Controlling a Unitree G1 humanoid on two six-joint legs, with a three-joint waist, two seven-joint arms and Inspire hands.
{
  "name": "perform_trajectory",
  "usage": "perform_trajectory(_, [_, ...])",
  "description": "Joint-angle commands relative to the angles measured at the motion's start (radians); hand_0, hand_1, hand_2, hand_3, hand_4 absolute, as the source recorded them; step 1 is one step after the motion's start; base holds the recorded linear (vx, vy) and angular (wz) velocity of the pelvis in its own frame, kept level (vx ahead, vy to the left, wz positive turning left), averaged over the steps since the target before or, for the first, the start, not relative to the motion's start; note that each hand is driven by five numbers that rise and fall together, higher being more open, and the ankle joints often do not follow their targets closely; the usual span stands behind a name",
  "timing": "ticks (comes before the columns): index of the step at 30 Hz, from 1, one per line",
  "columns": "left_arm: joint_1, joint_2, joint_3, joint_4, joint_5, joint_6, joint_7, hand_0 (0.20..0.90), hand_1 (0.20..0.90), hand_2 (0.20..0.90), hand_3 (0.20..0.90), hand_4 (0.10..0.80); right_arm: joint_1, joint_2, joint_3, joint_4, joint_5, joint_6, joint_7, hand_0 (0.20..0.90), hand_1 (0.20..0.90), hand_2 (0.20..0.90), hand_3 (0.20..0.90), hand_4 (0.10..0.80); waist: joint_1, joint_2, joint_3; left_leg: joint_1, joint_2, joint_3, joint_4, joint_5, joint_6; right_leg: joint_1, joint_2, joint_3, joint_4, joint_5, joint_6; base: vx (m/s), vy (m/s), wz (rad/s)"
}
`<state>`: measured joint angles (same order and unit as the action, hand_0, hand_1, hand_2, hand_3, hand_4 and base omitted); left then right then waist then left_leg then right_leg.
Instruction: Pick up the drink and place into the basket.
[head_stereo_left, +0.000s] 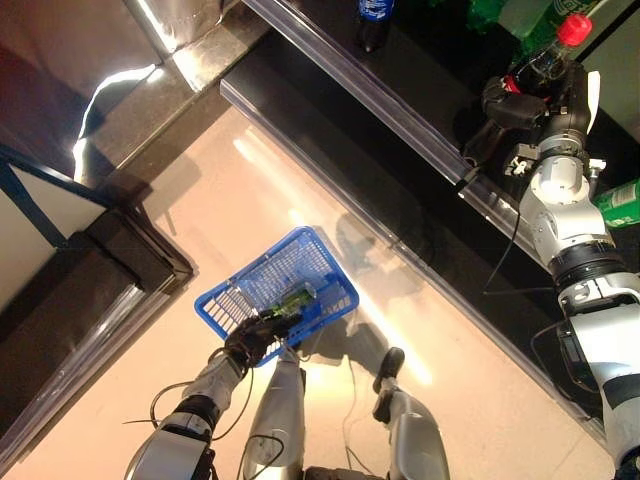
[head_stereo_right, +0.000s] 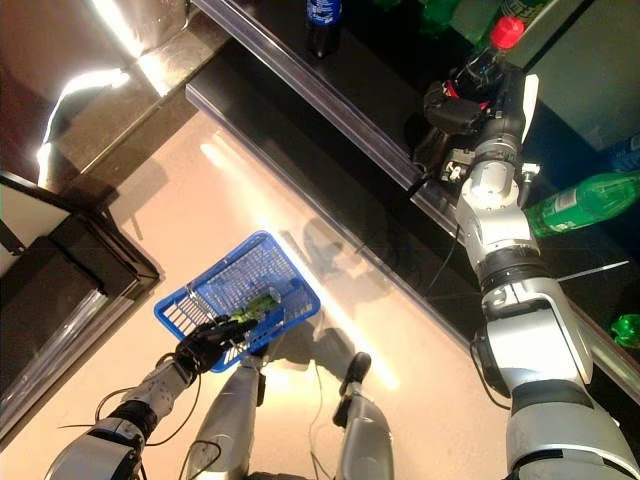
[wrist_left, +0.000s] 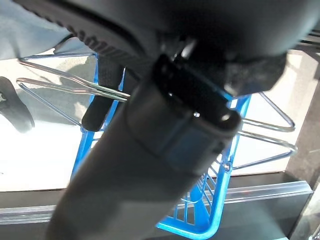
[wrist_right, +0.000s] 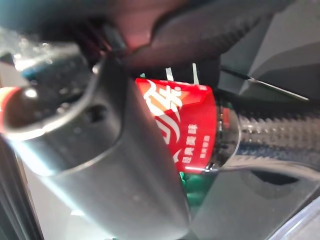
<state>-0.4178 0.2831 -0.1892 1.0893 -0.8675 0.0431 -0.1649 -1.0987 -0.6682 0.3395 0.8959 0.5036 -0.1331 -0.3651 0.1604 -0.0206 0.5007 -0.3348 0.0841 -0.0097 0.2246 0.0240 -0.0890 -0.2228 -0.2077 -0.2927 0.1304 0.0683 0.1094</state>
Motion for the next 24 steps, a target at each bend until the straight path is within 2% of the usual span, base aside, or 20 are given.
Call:
perform_trajectory(1, [0.119, 0.077, -0.086, 0.027, 0.028, 0.000, -0.016, 0.300, 0.300, 0.300, 0.200, 0.100, -0.117, -0.074, 0.030, -0.087, -0.064, -0.123, -0.035, 0.300, 0.300, 0.300, 0.200, 0.100, 0.012, 0.010, -0.047, 0.056, -0.069, 0.037, -0.059, -0.037, 0.071, -0.037, -0.008, 0.026, 0.086, -0.041, 0.043, 0.000, 0.000, 0.00])
perform_trajectory(8, [0.147, 0.075, -0.073, 0.008, 0.029, -0.007, -0.012, 0.300, 0.300, 0.300, 0.200, 0.100, -0.088, -0.081, 0.034, -0.217, -0.142, -0.123, -0.050, 0.300, 0.300, 0.300, 0.200, 0.100, 0.004, 0.005, -0.066, 0.110, -0.063, 0.047, -0.124, -0.023, 0.065, 0.006, 0.004, 0.028, 0.042, -0.034, 0.048, 0.006, 0.002, 0.00])
perform_trajectory(16, [0.205, 0.056, -0.036, 0.004, 0.062, -0.010, -0.022, 0.300, 0.300, 0.300, 0.200, 0.100, 0.036, -0.097, -0.015, -0.357, -0.154, -0.098, 0.007, 0.300, 0.300, 0.300, 0.200, 0.100, -0.011, -0.011, -0.166, 0.228, -0.049, 0.073, -0.276, 0.019, 0.041, 0.117, 0.017, 0.017, -0.086, -0.003, 0.058, 0.081, 0.010, -0.03])
perform_trajectory(24, [0.236, 0.032, -0.003, 0.026, 0.083, -0.013, -0.026, 0.300, 0.300, 0.300, 0.200, 0.100, 0.170, -0.091, -0.068, -0.442, -0.156, -0.090, 0.068, 0.300, 0.300, 0.300, 0.200, 0.100, -0.024, -0.021, -0.262, 0.293, -0.043, 0.085, -0.312, 0.023, 0.031, 0.196, 0.020, -0.003, -0.137, 0.004, 0.056, 0.079, 0.022, 0.02])
